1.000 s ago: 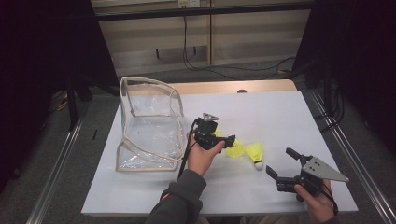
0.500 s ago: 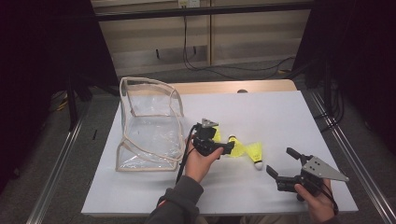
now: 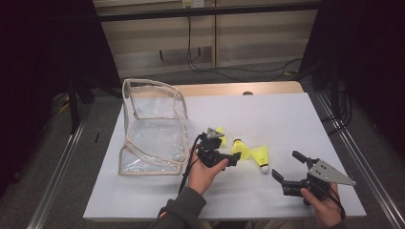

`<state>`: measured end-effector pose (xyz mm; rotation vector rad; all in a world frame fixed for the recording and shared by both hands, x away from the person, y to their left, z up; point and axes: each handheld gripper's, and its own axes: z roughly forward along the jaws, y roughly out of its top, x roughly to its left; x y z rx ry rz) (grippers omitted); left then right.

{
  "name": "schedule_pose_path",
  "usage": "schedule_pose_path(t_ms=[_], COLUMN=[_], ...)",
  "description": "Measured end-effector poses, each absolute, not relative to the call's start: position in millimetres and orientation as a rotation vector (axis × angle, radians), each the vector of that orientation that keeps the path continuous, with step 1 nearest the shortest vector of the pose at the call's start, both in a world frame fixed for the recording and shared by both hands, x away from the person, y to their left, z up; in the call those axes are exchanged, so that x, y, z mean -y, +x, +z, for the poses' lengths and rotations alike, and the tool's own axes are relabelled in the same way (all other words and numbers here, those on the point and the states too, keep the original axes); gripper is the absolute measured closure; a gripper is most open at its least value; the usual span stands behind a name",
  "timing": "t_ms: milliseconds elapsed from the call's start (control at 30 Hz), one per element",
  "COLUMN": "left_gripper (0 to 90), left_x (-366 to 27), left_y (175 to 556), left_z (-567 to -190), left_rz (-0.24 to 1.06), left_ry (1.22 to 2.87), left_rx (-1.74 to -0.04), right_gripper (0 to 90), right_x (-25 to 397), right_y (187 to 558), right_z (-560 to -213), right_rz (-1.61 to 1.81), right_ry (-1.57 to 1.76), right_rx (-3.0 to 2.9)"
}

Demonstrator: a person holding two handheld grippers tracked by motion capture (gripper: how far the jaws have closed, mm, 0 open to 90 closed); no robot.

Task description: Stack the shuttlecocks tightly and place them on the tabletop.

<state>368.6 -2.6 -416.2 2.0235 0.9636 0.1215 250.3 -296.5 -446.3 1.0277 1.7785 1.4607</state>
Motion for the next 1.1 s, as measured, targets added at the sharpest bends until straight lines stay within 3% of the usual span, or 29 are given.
schedule_pose_path(t_ms=[1100], left_gripper=[9.5], left_x=[-8.6], left_y=[335.6], left_z=[-427.3], left_rz=[0.036], left_ry=[2.068], left_rx=[-0.865], right_gripper=[2.4], right_x=[296.6], right_y=[252.0], right_z=[-446.2], right_rz=[1.452], right_ry=[1.032], right_rx=[-1.777])
